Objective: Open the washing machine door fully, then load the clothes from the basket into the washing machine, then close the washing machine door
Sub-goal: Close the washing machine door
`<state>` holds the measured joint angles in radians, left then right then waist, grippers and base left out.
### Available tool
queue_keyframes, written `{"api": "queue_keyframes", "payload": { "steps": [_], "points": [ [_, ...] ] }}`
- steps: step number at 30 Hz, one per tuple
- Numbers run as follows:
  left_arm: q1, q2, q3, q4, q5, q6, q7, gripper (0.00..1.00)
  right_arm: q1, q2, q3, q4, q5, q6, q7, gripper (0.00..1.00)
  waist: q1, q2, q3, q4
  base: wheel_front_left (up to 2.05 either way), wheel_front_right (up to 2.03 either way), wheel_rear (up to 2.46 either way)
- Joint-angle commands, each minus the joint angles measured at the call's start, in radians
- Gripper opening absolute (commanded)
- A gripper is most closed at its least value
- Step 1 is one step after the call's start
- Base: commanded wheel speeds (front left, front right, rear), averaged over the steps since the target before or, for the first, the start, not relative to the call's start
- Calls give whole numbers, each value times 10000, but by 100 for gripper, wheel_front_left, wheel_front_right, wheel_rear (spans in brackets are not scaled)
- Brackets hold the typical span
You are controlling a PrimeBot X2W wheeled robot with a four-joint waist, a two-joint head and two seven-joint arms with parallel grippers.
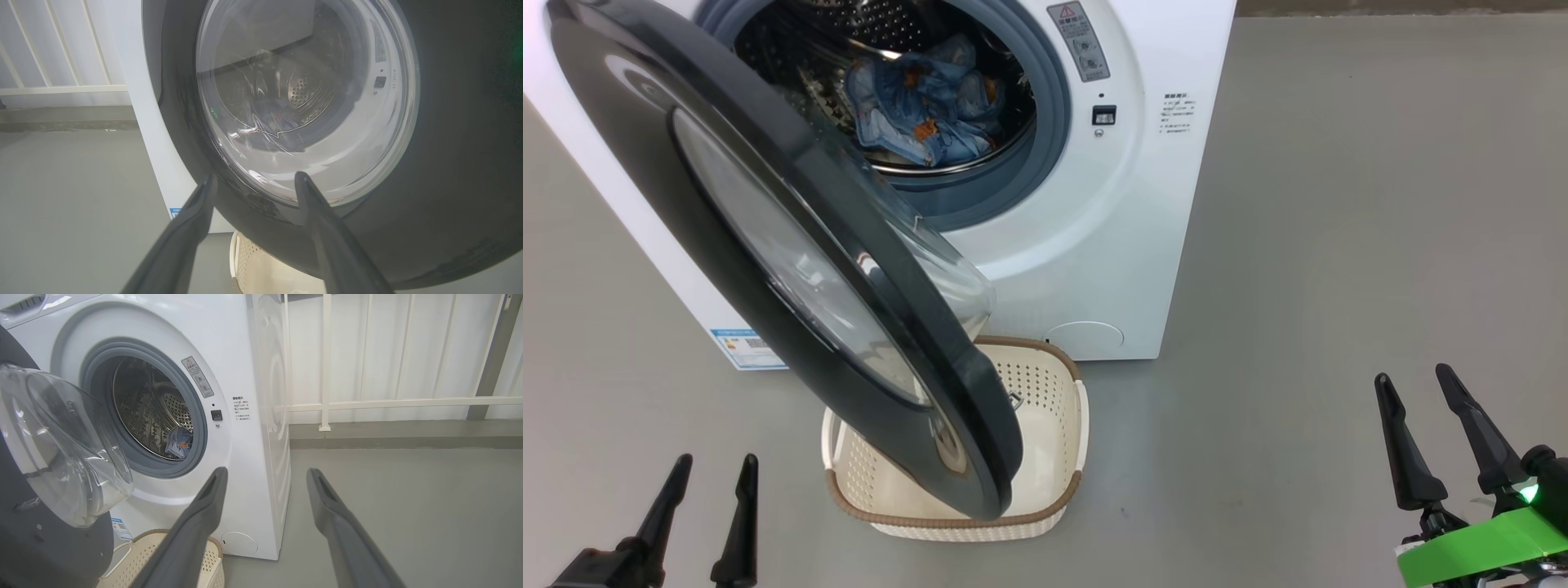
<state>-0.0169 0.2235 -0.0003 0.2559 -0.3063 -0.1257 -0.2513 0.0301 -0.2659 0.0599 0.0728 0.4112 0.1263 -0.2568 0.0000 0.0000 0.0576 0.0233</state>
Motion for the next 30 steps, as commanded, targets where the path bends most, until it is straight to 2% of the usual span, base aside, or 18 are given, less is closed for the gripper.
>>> {"api": "queue_keyframes", "payload": {
  "steps": [1, 2, 3, 4, 6, 20, 30],
  "points": [
    [-317, 161, 351, -311, 90, -50, -105, 100, -267, -187, 152, -264, -152, 44, -49, 100, 0, 0, -10, 21, 0, 0, 0],
    [-311, 157, 349, -317, 95, -50, -105, 100, -277, -183, 162, -272, -151, 44, -49, 93, 0, 0, -19, 37, 0, 0, 0],
    [-303, 153, 349, -325, 98, -50, -105, 100, -287, -175, 178, -282, -145, 44, -49, 67, 0, 0, -28, 53, 0, 0, 0],
    [-295, 149, 343, -333, 100, -50, -105, 100, -306, -168, 197, -297, -137, 44, -49, 35, 0, 0, -37, 68, 0, 0, 0],
    [-270, 124, 341, -342, 100, -50, -105, 100, -350, -156, 242, -325, -138, 44, -49, 0, 0, 0, -77, 113, 0, 0, 0],
    [13, -168, 352, -598, 144, -50, -105, 100, -1053, -186, 922, -1349, -71, 44, -49, 0, 0, 0, -334, 1036, 0, 0, 0],
    [46, -410, 278, -724, 245, -50, -105, 100, -1992, -20, 2491, -2566, 76, 44, -49, 0, 0, 0, -393, 1553, 0, 0, 0]
  ]
}}
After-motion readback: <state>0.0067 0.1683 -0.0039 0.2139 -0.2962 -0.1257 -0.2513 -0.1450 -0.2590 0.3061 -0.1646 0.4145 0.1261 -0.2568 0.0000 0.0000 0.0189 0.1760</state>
